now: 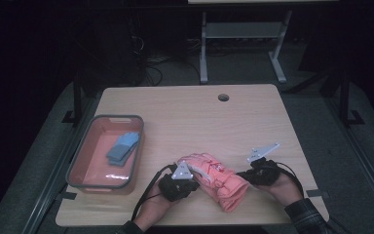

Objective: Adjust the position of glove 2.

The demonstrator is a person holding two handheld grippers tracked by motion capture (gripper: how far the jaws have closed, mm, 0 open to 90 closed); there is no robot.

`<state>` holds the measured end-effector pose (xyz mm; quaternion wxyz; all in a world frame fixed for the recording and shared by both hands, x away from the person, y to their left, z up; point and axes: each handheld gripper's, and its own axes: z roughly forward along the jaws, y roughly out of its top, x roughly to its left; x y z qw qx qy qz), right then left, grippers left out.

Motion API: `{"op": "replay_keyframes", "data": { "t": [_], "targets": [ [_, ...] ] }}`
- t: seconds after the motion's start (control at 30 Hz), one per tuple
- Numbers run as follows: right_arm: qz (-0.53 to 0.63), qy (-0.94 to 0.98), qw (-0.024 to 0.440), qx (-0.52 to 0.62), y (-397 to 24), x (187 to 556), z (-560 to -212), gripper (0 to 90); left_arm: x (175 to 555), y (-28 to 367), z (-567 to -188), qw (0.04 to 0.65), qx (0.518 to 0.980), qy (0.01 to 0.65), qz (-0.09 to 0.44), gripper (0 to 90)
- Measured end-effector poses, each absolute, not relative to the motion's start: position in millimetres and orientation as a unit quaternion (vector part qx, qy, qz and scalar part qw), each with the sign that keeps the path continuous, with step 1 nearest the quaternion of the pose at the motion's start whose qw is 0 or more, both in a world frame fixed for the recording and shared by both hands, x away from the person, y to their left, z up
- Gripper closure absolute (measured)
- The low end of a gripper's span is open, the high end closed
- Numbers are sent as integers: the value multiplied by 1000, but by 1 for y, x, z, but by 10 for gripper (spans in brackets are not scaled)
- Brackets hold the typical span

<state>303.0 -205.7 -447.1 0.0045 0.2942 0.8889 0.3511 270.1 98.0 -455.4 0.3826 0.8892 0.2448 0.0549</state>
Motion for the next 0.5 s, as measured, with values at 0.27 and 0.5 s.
{"op": "replay_keyframes", "data": {
  "t": [0.27, 0.5],
  "targets": [
    [354, 896, -11, 267, -191, 293, -450, 900, 285, 101, -453, 380, 886, 258, 59, 893],
    [358, 900, -20, 249, -179, 284, -450, 900, 300, 105, -452, 380, 884, 268, 60, 893]
  ]
}}
